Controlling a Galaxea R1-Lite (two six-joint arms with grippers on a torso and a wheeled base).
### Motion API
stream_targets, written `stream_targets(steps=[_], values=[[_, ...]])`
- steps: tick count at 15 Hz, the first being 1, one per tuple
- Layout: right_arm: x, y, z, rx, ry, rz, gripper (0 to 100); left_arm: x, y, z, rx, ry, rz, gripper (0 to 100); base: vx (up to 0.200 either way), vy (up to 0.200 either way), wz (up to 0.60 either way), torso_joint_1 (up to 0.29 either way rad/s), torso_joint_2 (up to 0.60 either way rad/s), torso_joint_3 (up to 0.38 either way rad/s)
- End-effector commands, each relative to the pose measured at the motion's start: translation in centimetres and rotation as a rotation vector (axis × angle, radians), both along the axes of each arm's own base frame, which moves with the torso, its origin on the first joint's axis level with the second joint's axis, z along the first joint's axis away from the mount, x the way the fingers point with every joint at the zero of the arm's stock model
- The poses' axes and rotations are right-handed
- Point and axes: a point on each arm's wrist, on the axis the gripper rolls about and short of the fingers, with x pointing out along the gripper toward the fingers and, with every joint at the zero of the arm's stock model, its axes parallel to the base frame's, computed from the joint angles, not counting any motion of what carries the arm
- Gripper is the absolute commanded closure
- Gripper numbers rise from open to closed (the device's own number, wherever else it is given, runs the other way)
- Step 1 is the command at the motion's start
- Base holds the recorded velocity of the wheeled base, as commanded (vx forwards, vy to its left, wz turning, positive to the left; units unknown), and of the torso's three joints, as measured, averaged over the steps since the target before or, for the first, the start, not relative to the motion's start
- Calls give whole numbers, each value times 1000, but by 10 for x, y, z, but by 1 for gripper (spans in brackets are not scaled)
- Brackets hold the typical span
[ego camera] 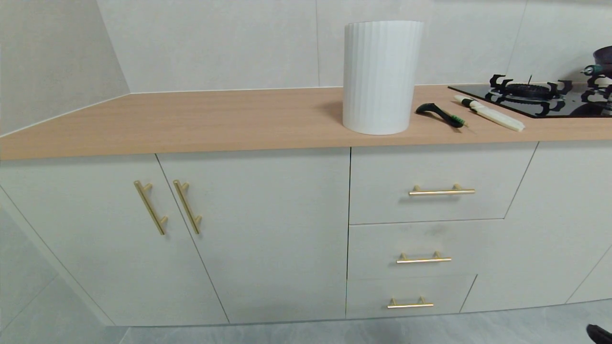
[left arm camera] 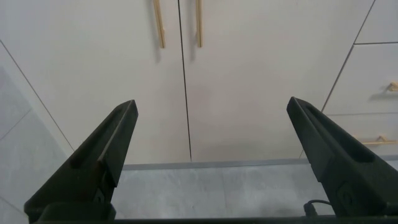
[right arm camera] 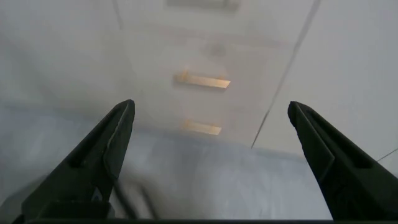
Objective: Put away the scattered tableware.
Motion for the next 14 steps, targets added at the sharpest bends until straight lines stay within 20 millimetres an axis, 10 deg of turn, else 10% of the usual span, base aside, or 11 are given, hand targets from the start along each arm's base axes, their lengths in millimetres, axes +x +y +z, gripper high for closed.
stream_targets(steps=[1, 6, 14], values=[[119, 23, 6, -30, 329, 71, 0, 0, 0, 0, 0, 0, 0, 0, 0, 0, 0, 0, 0, 0], [220, 39, -49, -51, 489, 62, 0, 0, 0, 0, 0, 0, 0, 0, 0, 0, 0, 0, 0, 0], [281, 47, -153, -74, 414, -77, 0, 0, 0, 0, 0, 0, 0, 0, 0, 0, 0, 0, 0, 0]])
